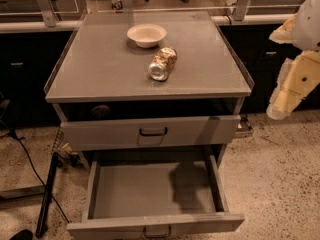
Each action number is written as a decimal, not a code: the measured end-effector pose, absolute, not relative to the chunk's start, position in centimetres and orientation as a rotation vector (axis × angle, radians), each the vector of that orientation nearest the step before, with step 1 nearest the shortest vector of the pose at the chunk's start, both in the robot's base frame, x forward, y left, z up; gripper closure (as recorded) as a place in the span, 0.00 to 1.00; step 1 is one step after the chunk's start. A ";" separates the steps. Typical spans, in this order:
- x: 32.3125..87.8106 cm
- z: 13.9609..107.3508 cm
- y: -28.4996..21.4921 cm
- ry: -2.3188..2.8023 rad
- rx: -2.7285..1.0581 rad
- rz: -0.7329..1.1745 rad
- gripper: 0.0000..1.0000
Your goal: Place orange can into middle drawer
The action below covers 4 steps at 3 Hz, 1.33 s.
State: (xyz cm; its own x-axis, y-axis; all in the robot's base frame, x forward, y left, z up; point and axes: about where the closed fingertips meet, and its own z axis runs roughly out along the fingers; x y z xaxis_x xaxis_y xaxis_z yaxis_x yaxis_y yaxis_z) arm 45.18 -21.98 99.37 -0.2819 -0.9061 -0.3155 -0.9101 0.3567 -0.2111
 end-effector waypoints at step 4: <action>52.1 99.4 -18.9 2.155 -1.493 0.104 0.00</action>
Offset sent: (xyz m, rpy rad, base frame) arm 0.0369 0.0134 0.0008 0.0784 -0.0456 -0.0167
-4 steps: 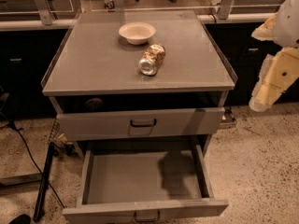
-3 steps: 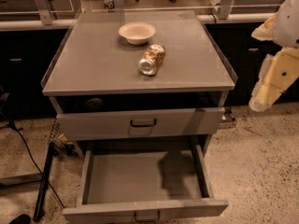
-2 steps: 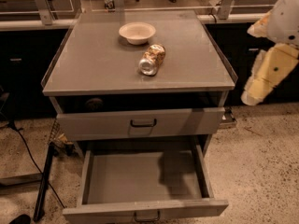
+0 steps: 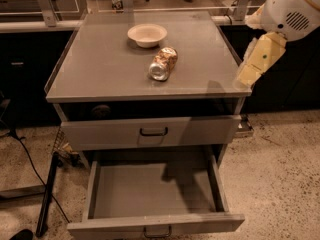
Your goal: Place orange can into middle drawer
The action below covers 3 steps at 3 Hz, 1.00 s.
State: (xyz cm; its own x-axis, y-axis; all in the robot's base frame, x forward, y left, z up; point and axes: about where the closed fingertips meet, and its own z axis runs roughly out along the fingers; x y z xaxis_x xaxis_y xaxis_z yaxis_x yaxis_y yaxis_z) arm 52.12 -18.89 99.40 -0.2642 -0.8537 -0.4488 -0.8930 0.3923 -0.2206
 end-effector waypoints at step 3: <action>60.2 96.5 -14.7 2.095 -1.367 0.236 0.00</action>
Offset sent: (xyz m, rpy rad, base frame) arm 0.0880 0.0371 -0.0309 0.1599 0.0117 -0.0294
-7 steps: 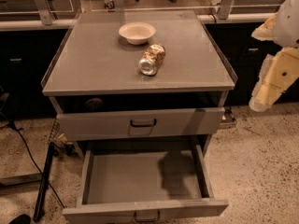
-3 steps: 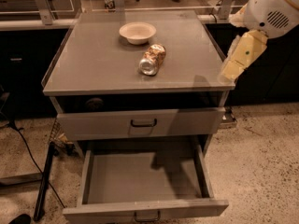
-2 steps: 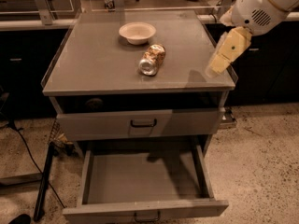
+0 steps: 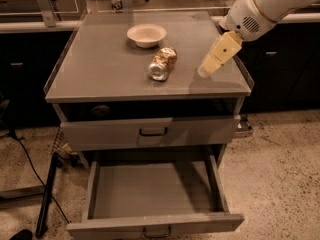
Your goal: Place orange can into middle drawer
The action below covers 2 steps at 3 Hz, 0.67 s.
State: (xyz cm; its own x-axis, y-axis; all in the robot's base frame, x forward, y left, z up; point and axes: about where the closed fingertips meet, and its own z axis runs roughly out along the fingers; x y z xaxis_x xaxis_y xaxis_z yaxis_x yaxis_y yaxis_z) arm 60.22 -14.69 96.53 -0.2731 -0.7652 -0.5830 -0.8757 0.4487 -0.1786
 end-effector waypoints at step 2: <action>60.5 96.0 -14.6 2.082 -1.382 0.249 0.00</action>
Offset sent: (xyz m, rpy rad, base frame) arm 0.0058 -0.0024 -0.0102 0.0137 -0.0035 0.0327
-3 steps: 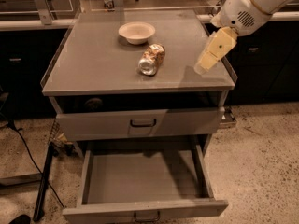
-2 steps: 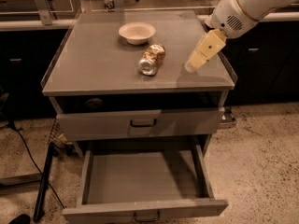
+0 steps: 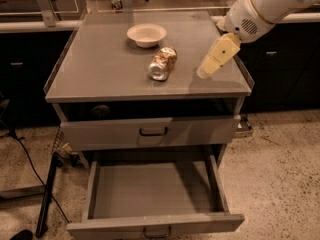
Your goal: Place orange can into middle drawer
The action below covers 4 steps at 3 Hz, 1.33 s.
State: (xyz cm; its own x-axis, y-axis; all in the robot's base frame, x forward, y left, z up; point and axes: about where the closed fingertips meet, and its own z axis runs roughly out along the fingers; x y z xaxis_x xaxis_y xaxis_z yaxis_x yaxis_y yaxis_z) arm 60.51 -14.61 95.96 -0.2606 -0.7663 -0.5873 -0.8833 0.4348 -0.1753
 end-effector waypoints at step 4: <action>67.5 92.8 -10.2 1.950 -1.369 0.300 0.00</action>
Offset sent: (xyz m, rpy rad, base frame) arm 0.0482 0.0287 -0.0213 0.0967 -0.0931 0.0539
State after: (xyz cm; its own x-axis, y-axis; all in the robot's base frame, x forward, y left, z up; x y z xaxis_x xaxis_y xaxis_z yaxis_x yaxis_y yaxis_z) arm 67.52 -10.20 92.79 -0.1733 -0.7203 -0.6717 -0.8889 0.4080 -0.2083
